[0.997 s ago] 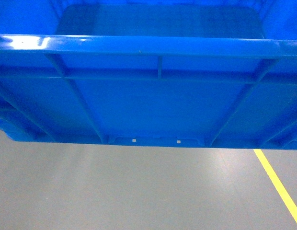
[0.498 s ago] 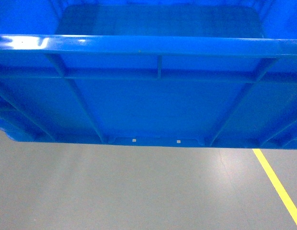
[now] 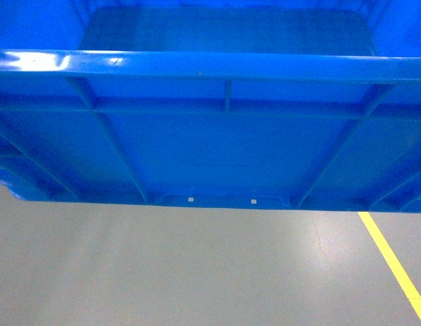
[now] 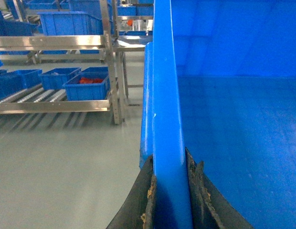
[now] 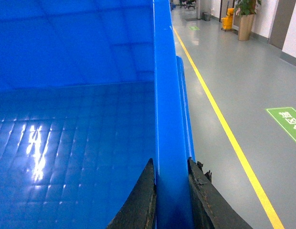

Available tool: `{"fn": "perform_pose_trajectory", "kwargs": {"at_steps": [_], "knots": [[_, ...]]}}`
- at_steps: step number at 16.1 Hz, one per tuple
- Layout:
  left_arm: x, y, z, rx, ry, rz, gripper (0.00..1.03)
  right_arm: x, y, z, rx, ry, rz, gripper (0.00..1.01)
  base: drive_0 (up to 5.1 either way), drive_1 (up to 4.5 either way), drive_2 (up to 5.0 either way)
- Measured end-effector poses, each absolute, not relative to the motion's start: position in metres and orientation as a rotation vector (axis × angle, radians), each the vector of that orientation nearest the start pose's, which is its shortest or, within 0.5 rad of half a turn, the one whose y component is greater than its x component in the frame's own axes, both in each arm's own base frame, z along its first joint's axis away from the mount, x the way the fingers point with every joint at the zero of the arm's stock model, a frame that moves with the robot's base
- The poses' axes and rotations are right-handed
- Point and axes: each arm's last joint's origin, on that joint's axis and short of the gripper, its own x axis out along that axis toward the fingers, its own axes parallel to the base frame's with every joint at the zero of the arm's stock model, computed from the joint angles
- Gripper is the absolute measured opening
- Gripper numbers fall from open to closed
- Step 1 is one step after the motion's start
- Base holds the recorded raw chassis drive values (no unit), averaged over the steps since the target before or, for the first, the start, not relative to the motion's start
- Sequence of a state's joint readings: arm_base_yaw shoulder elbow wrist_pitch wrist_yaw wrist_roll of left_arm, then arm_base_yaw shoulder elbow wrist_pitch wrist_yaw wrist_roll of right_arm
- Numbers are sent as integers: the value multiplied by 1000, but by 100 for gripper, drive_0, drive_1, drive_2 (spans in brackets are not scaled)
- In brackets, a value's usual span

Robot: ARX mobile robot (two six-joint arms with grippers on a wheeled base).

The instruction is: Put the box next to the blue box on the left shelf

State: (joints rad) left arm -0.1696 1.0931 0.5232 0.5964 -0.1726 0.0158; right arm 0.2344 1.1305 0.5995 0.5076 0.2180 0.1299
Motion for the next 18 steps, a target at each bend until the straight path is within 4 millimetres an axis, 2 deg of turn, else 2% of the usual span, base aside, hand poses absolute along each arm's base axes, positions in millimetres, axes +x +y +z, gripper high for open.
{"fn": "perform_pose_trajectory", "kwargs": {"at_steps": [18], "knots": [[231,-34,259,10,-28,4,11,240,51,268,125,21,16,11,0,398,-399]]}}
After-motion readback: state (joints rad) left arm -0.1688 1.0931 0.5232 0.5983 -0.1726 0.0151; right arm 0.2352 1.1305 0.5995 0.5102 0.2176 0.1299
